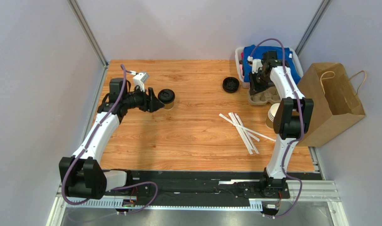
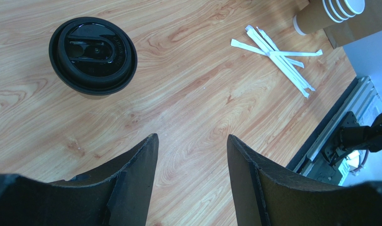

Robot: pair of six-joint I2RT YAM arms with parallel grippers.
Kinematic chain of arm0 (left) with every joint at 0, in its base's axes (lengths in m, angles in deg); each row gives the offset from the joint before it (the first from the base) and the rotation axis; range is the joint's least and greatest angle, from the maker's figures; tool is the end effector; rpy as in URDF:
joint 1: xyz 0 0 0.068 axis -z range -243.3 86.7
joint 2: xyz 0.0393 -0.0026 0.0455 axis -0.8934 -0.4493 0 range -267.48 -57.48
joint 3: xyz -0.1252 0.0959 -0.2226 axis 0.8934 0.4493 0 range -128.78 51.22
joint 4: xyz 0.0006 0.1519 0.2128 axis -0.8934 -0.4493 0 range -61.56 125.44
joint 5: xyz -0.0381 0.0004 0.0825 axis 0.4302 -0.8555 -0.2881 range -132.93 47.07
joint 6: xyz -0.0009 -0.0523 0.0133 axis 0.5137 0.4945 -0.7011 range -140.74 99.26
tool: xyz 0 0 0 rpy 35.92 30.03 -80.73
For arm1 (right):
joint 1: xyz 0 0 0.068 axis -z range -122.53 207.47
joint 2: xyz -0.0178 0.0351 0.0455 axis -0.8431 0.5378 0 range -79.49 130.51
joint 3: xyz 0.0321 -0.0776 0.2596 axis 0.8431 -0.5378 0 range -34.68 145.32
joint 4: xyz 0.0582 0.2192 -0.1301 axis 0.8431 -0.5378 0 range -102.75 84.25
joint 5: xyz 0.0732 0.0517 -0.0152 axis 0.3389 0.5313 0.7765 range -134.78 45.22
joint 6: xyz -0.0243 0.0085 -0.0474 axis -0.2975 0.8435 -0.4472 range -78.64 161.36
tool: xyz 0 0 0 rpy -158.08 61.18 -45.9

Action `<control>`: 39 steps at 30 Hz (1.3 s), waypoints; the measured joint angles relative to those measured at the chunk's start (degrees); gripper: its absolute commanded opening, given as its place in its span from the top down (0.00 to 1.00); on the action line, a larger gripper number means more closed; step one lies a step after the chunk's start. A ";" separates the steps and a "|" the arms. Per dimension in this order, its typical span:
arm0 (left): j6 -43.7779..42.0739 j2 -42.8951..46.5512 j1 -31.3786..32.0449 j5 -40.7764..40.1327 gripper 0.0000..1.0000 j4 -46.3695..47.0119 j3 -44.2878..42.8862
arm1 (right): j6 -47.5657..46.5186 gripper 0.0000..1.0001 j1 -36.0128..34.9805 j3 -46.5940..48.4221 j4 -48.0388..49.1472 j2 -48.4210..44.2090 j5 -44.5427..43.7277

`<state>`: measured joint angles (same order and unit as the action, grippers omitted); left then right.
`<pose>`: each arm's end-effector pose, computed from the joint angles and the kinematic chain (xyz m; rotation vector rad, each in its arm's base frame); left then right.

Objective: Pack the takeout coffee

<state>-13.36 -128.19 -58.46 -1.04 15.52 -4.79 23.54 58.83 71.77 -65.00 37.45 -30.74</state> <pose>0.2647 -0.0462 0.3015 0.3741 2.1031 -0.9141 0.4291 -0.0016 0.2614 -0.4524 2.7057 0.2515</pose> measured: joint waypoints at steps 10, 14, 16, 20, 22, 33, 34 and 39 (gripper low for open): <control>0.02 -0.04 0.02 0.02 0.36 -0.02 0.00 | 0.28 0.75 0.00 0.00 -0.04 2.86 -0.52; 0.04 -0.20 0.00 0.00 0.36 -0.02 0.00 | 0.31 0.78 0.00 0.00 -0.02 4.66 -0.59; 0.04 -0.28 0.00 0.00 0.36 -0.02 0.00 | 0.35 0.80 0.00 0.00 -0.04 5.25 -0.66; 0.07 -0.42 0.02 -0.02 0.36 -0.02 0.00 | 0.37 0.88 0.00 0.11 0.00 5.53 -0.63; 0.13 -0.48 0.00 -0.02 0.36 -0.02 0.00 | 0.44 0.93 0.00 0.13 0.02 5.53 -0.66; 0.24 -0.81 0.02 -0.24 0.36 -0.02 0.00 | 0.44 1.00 0.00 0.42 0.02 5.51 -0.66; 0.24 -0.81 0.02 -0.24 0.36 -0.02 0.00 | 0.46 1.00 0.00 0.42 0.02 5.44 -0.66; 0.24 -0.87 0.00 -0.24 0.36 0.00 -0.13 | 0.46 1.00 0.31 0.42 0.04 3.91 -0.61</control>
<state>-13.12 -129.07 -58.46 -1.28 15.52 -4.92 24.00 59.14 72.19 -64.95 41.37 -31.35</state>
